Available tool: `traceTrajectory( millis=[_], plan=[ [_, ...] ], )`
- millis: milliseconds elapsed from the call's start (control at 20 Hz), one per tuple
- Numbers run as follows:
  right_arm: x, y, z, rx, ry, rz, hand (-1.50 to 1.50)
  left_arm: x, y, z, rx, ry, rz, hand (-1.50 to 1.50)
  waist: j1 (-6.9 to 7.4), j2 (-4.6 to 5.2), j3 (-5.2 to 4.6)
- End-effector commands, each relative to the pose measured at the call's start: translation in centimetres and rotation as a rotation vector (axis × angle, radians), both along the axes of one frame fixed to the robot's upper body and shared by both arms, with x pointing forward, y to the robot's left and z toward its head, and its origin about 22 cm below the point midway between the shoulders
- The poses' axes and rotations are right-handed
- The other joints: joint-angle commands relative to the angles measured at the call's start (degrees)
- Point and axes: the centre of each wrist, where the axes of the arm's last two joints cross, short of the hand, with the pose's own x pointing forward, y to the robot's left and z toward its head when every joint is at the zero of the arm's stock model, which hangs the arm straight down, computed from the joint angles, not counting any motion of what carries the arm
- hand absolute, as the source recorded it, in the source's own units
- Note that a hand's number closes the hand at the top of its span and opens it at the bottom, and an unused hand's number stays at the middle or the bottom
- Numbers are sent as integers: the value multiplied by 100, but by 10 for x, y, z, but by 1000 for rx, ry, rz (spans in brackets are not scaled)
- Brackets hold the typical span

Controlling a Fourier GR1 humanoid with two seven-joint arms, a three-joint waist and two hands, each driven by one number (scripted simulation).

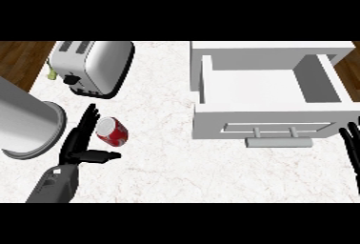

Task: Pick up the can, place it into the drawer and close the drawer

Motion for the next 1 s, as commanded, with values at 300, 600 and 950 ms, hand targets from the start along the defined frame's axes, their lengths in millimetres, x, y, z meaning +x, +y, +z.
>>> traceTrajectory(
  millis=[300, 600, 950],
  plan=[
    [6, 10, 2, 8, -8, -7, -150, 12, -15, -6, -18, 13, -14, -150, -2, 4, -1],
    [-15, -12, -5, 6, -20, -1, -150, 40, -45, 11, -21, 9, -41, -150, -35, 4, 0],
    [-20, 3, 3, 43, -8, -6, -150, 31, -53, 12, -37, -23, -90, 150, 25, -15, 4]
  ],
)
